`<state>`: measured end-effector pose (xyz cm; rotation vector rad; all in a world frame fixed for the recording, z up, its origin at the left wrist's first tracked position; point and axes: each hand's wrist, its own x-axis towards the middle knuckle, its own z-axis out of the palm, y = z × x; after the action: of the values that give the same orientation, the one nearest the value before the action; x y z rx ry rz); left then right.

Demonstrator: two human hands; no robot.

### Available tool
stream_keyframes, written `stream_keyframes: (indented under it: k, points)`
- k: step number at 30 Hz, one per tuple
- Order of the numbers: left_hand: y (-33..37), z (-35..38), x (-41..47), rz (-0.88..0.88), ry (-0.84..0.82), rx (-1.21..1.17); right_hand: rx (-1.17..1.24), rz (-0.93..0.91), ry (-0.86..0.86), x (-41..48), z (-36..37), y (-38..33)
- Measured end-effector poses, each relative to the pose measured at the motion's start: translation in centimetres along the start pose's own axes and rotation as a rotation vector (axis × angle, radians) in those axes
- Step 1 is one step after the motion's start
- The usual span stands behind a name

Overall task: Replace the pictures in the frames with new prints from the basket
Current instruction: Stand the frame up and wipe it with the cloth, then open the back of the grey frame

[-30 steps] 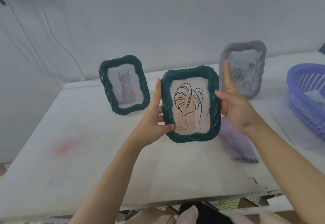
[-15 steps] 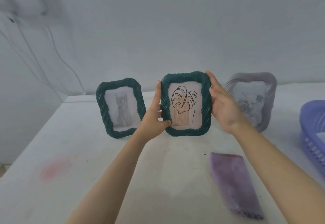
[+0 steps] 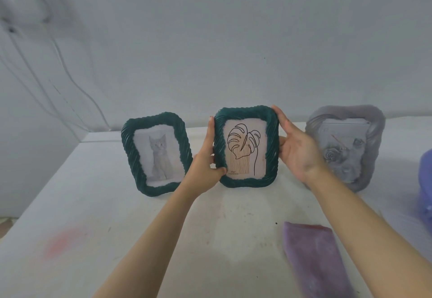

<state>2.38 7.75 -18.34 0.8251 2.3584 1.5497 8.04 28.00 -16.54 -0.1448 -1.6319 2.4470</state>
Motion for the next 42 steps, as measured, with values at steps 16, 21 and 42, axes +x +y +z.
stream_keyframes:
  k: [16,21,42]
  points:
    - [1.2,1.9,-1.6,-0.163,-0.011,0.236,-0.834,-0.098,0.183,-7.5,-0.5,-0.8]
    - [4.2,6.4,-4.1,0.226,0.313,0.417,-0.964,-0.401,0.579,-11.2,-3.8,-0.9]
    - [8.2,10.4,-0.3,0.044,-0.126,-0.156,-0.387,-0.276,0.582,-11.6,-7.9,-3.9]
